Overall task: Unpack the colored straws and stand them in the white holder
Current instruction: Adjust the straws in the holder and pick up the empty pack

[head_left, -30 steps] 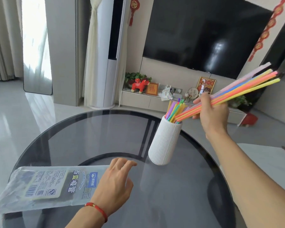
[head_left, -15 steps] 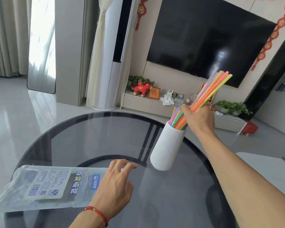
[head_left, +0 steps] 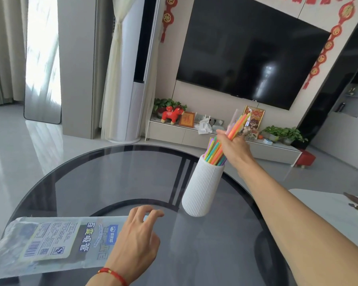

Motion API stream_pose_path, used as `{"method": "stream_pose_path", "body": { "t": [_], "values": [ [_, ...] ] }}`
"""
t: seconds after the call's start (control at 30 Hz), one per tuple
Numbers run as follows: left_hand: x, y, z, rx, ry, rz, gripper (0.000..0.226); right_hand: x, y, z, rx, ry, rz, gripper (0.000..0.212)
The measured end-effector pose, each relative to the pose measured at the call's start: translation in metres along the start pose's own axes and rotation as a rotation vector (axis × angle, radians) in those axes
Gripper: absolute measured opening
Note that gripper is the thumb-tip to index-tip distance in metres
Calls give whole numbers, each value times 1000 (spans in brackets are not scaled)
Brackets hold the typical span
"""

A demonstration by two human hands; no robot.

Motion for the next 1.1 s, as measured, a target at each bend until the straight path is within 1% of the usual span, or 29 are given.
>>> {"method": "stream_pose_path", "body": {
  "t": [0.07,0.17,0.2,0.23,0.27,0.33,0.37,0.43,0.47,0.53,0.6,0.67,0.73,0.8,0.83,0.87,0.9,0.93,0.97,1.0,1.03,1.1],
  "values": [
    [-1,0,0,-4,-3,-5,48,9,0,-6,82,-58,30,60],
    [-3,1,0,-10,-7,0,48,38,5,-21,269,-271,181,90],
    [-4,1,0,-9,-7,-4,48,46,10,-26,355,-304,240,96],
    [-4,0,-1,-7,-7,-7,48,51,15,-31,433,-299,290,93],
    [-6,0,0,-6,-7,-14,48,52,18,-34,488,-256,322,81],
    [-6,-1,1,-4,-11,-38,48,39,17,-34,510,-14,326,46],
    [-6,-1,1,-9,-16,-57,47,26,14,-30,489,123,278,37],
    [-7,-1,2,-26,-38,-112,49,3,10,-19,456,284,142,38],
    [-7,0,1,-29,-54,-137,51,-2,11,-16,465,313,105,41],
    [-5,1,-2,-26,-114,-179,57,-4,13,-15,493,300,87,48],
    [-6,5,-6,-12,-210,-264,67,-7,14,-11,484,303,48,54],
    [-14,12,-15,27,-302,-404,86,-13,16,-7,473,380,21,56],
    [-22,22,-27,76,-373,-558,105,-5,27,-13,527,364,121,52],
    [-26,29,-34,108,-411,-649,115,9,55,-28,684,242,286,42],
    [-26,30,-36,119,-421,-675,117,10,73,-32,770,189,331,36],
    [-25,30,-37,127,-424,-687,118,4,91,-32,844,157,330,29],
    [-22,29,-37,123,-435,-683,116,-10,108,-28,895,135,277,22],
    [-19,27,-35,106,-455,-669,112,-28,122,-20,892,116,194,18],
    [-16,25,-31,77,-475,-639,107,-49,130,-7,814,96,90,16],
    [-12,24,-26,49,-485,-598,100,-71,136,11,666,70,-25,15],
    [-9,22,-20,28,-482,-543,92,-96,142,34,475,38,-155,16],
    [3,22,-10,2,-466,-411,75,-146,160,79,80,-48,-415,30]
  ]
}}
Point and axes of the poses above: each hand's wrist, its own y-axis away from the middle knuckle, its own x-axis out of the back of the hand, z = x × y, the point moved 8 cm from there along -y, towards the middle knuckle, and after that the axes turned 12 degrees about -x, right-handed, at the moved point
